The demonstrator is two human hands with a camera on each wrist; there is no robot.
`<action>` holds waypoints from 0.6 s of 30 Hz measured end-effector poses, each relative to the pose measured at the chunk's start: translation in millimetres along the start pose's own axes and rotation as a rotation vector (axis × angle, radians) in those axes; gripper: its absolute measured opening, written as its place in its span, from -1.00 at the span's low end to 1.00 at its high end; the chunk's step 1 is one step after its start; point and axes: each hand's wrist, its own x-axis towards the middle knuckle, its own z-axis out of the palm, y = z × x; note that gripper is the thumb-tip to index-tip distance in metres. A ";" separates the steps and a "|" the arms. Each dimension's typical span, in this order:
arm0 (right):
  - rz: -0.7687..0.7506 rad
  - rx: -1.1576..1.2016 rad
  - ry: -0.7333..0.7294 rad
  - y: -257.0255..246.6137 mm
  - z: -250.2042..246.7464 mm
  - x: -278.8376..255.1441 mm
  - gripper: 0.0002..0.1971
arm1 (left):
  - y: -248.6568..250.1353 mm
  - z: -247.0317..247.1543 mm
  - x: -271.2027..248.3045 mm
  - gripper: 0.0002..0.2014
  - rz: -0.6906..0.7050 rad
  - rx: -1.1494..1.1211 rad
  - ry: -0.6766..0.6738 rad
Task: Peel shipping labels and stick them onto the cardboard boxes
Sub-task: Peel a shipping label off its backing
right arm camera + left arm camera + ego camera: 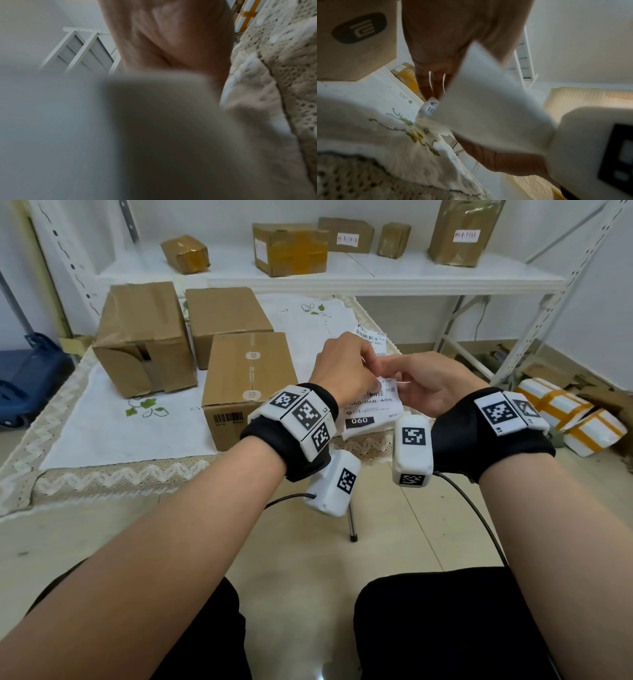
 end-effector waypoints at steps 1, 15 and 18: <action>0.002 -0.026 0.001 -0.4 0.4 -1.2 -0.76 | -0.8 0.7 0.3 -0.81 -0.007 0.011 -0.005; 0.045 -0.047 -0.022 -1.0 -3.0 -6.2 -0.87 | -0.1 -2.9 -2.1 -0.85 0.062 0.097 -0.005; 0.076 0.046 -0.069 -1.7 -3.1 -8.7 -0.87 | 2.9 -4.2 -4.0 -0.87 0.089 0.099 0.013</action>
